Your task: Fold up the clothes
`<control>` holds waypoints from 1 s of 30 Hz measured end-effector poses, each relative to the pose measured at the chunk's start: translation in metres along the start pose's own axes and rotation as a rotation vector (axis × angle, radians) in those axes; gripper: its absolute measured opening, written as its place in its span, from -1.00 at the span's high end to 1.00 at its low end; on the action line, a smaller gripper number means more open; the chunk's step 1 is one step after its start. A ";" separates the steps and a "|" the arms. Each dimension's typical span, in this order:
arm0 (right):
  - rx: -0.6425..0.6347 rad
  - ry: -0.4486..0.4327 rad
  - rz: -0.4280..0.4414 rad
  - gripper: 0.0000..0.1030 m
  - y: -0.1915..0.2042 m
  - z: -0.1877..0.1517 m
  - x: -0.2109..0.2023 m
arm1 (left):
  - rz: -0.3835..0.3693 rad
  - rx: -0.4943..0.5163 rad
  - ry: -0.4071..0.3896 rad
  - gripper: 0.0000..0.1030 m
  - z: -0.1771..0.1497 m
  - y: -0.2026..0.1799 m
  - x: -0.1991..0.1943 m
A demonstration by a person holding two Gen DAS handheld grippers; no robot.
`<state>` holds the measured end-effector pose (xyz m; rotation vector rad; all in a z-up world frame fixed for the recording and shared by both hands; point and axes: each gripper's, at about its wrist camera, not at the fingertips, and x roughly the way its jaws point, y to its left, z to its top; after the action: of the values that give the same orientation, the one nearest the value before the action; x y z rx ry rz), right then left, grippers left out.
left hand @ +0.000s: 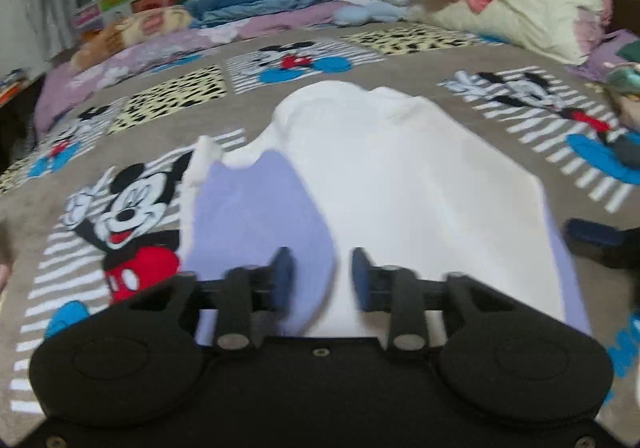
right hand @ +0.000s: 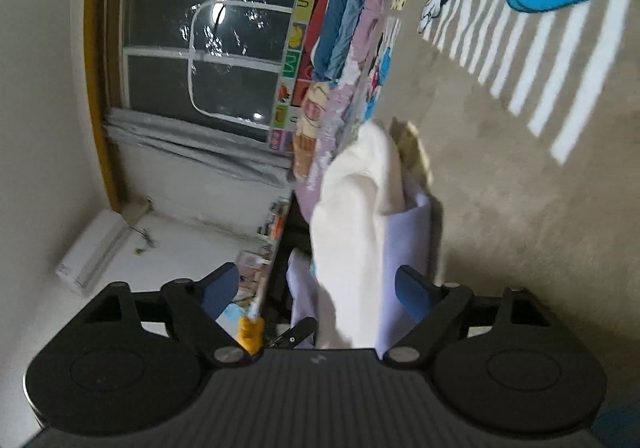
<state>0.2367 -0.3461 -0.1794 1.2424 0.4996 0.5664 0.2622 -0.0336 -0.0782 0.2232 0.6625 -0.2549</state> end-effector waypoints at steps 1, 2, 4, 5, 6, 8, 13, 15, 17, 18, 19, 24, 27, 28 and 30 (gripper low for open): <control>-0.020 0.005 -0.014 -0.57 0.002 -0.001 0.003 | -0.016 -0.007 -0.010 0.26 0.001 0.002 -0.004; -0.039 0.009 -0.027 -0.54 0.003 -0.002 0.005 | -0.023 -0.027 -0.021 0.26 0.003 0.007 -0.010; -0.080 0.016 -0.053 -0.52 0.006 -0.003 0.008 | -0.031 -0.072 -0.042 0.26 0.008 0.018 -0.019; -0.102 0.018 -0.065 -0.51 0.009 -0.004 0.008 | -0.034 -0.109 -0.046 0.25 0.012 0.028 -0.019; -0.119 0.025 -0.075 -0.51 0.011 -0.004 0.008 | -0.038 -0.146 -0.049 0.25 0.015 0.038 -0.020; -0.149 0.040 -0.095 -0.52 0.015 -0.006 0.007 | -0.044 -0.222 -0.055 0.24 0.023 0.058 -0.021; -0.175 0.055 -0.104 -0.52 0.014 -0.008 0.004 | -0.077 -0.306 -0.009 0.24 0.039 0.093 0.007; -0.170 0.052 -0.100 -0.50 0.013 -0.008 0.003 | -0.093 -0.333 0.013 0.24 0.042 0.104 0.023; -0.167 0.049 -0.095 -0.48 0.011 -0.007 0.002 | -0.111 -0.355 0.033 0.24 0.042 0.115 0.035; -0.165 0.048 -0.092 -0.47 0.010 -0.007 0.002 | -0.117 -0.368 0.047 0.24 0.042 0.119 0.043; -0.163 0.047 -0.090 -0.47 0.009 -0.007 0.001 | -0.123 -0.378 0.058 0.24 0.041 0.123 0.050; -0.162 0.046 -0.075 -0.46 0.007 -0.006 0.001 | -0.171 -0.431 0.109 0.24 0.037 0.136 0.081; -0.166 0.048 -0.069 -0.45 0.006 -0.005 0.002 | -0.209 -0.447 0.139 0.27 0.037 0.139 0.095; -0.168 0.049 -0.066 -0.45 0.006 -0.005 0.002 | -0.220 -0.458 0.147 0.28 0.036 0.140 0.099; -0.173 0.051 -0.063 -0.45 0.007 -0.005 0.002 | -0.245 -0.491 0.146 0.49 0.035 0.144 0.102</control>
<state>0.2338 -0.3397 -0.1745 1.0471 0.5196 0.5769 0.4031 0.0757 -0.0975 -0.3149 0.8767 -0.3037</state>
